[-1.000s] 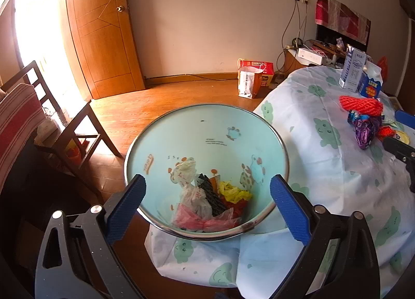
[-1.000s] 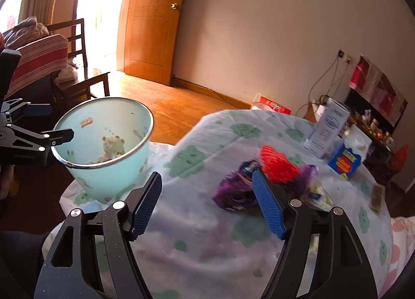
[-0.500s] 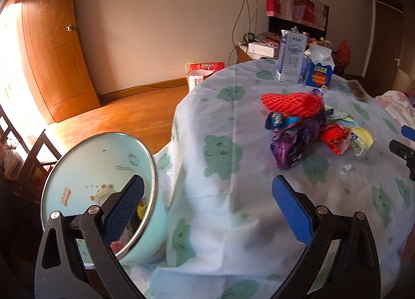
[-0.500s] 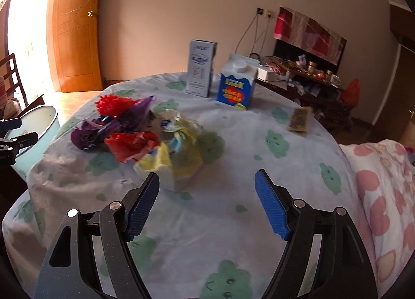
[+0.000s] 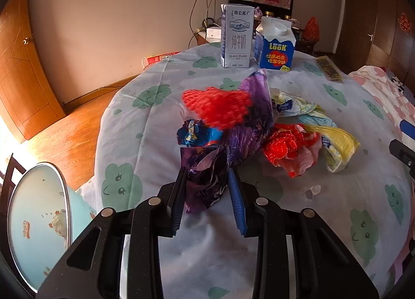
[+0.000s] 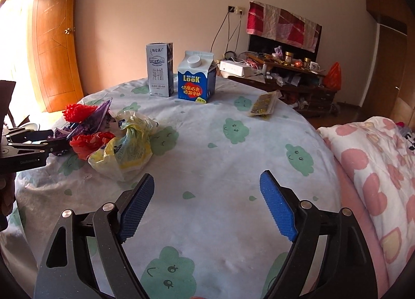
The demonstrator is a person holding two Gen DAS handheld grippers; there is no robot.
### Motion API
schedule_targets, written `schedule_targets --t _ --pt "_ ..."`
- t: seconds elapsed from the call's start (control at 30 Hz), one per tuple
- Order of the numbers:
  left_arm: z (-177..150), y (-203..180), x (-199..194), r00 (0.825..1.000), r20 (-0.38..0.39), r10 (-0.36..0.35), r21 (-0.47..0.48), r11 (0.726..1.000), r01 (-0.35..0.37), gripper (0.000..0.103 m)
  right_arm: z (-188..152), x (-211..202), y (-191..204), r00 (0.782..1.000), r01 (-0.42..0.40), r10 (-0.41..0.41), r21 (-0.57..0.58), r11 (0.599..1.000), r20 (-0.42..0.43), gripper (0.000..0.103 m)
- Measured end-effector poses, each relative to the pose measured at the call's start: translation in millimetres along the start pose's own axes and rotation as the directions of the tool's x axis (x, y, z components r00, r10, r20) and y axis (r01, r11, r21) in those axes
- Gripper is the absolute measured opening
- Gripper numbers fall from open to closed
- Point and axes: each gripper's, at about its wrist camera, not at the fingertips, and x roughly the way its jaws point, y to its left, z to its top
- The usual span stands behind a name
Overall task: Collect trash
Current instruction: 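Grasp the purple wrapper with the left tool and lift it, then carry the purple wrapper toward the bin with the left tool while the right tool grasps the yellow-green bag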
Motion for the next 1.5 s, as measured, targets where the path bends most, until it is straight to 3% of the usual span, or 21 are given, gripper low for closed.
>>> schedule_targets --t 0.03,0.27,0.4,0.67,0.87,1.07,1.13,1.2,1.33,1.5 --pt "0.3 -3.4 -1.0 1.0 0.0 -0.006 0.014 1.0 0.006 0.007 -0.8 0.3 0.3 1.0 0.0 0.0 0.0 1.0 0.0 0.083" --pt "-3.3 -22.3 -41.1 0.996 0.066 -0.065 0.068 0.996 0.061 0.008 -3.0 2.5 4.8 1.0 0.006 -0.006 0.005 1.0 -0.01 0.083" --pt "-2.3 -20.9 -74.3 0.99 0.127 -0.062 0.064 0.996 0.054 0.008 1.7 0.3 6.8 1.0 -0.002 0.002 0.018 1.0 0.002 0.083" --pt "-11.3 30.4 -112.3 0.979 0.187 0.078 0.003 0.997 -0.08 0.008 28.4 0.5 39.8 0.996 -0.083 0.083 0.017 0.996 0.026 0.083" --pt "-32.4 78.6 -106.6 0.98 0.13 0.151 -0.081 0.987 -0.141 0.008 34.6 37.6 78.7 0.994 -0.065 0.059 -0.062 0.996 -0.094 0.081" --pt "-52.6 108.4 -102.6 0.979 0.095 0.179 -0.127 0.978 -0.167 0.008 32.0 49.1 70.4 0.983 -0.068 0.061 -0.036 0.997 -0.171 0.059" --pt "-56.3 112.9 -101.5 0.98 0.087 0.177 -0.135 0.977 -0.164 0.009 31.4 50.7 70.7 0.982 -0.063 0.053 -0.049 0.997 -0.18 0.058" --pt "-57.8 114.9 -102.8 0.98 0.089 0.176 -0.138 0.977 -0.163 0.008 31.2 54.4 71.0 0.979 -0.074 0.064 -0.046 0.996 -0.191 0.051" --pt "-59.3 115.9 -108.6 0.98 0.098 0.176 -0.143 0.977 -0.161 0.009 29.5 56.0 74.2 0.976 -0.095 0.08 -0.064 0.993 -0.204 0.027" --pt "-62.4 122.6 -112.4 0.976 0.099 0.193 -0.15 0.973 -0.177 0.009 30.6 47.0 73.9 0.988 -0.069 0.057 -0.078 0.995 -0.142 0.025"
